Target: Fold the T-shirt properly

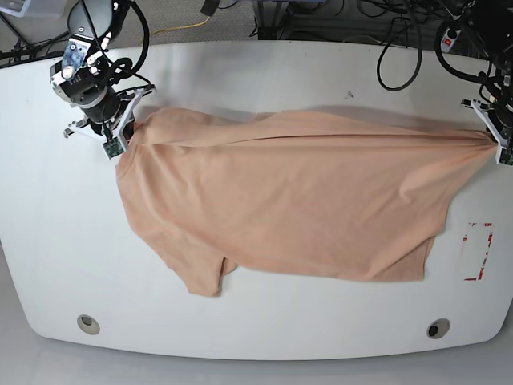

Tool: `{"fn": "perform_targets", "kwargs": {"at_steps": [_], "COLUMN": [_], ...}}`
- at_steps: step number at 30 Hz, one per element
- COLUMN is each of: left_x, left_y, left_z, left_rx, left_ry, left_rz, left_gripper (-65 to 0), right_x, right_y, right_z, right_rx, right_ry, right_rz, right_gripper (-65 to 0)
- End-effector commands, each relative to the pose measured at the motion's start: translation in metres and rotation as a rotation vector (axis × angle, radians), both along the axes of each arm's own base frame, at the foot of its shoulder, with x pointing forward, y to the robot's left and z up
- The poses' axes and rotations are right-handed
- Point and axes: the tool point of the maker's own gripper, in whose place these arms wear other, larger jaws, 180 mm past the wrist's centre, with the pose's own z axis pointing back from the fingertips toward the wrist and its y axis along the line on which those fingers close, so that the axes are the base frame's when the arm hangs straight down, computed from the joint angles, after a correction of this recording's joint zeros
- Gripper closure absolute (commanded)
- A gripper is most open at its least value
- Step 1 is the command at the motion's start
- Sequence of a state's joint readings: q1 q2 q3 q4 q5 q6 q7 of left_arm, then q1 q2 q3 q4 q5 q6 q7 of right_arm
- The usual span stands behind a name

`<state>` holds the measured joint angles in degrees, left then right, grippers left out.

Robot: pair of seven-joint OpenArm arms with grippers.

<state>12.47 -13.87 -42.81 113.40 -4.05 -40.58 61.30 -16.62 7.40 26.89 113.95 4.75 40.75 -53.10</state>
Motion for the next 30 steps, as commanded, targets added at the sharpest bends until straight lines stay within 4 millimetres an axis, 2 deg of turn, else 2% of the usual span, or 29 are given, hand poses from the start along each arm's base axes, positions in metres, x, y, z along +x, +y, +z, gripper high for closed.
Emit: {"fn": "perform_targets", "kwargs": {"at_steps": [1,5,9,10,13,18,21,30], "left_x": [-0.006,-0.012,-0.009,-0.005,0.026,0.056,0.077,0.113], "left_y": [0.009,0.009,0.002,0.0,-0.004,-0.018,-0.02,-0.019], "left_z": [0.006,0.003,-0.002,0.0,0.015,0.014,0.009,-0.01], "left_rx": [0.042,0.043,0.015,0.014,0.003,-0.037,-0.074,-0.183], "left_ry": [0.009,0.026,0.017,0.003,-0.075,-0.099,-0.098,-0.11], "left_rz": [0.013,0.014,0.016,0.013,-0.002,-0.048,-0.064,-0.079], "left_gripper": [-0.6,-0.6,-0.6,-0.6,-0.8,-0.8,-0.8,-0.8], "right_x": [-0.006,-0.015,-0.015,-0.015,-0.002,0.011,0.021,0.038], "right_y": [-0.004,0.004,0.008,0.008,0.008,0.006,0.004,0.0], "right_z": [0.003,-0.001,-0.001,-0.001,0.006,-0.002,-0.011,-0.024], "right_rx": [-0.006,0.046,0.075,0.074,0.077,0.103,0.13,0.17], "right_ry": [-0.003,0.01,0.005,0.004,-0.028,-0.023,-0.009,0.011], "right_rz": [-0.008,0.001,0.006,0.005,0.004,-0.012,-0.028,-0.052], "right_gripper": [0.0,0.0,0.0,0.0,0.0,0.0,0.0,0.0]}}
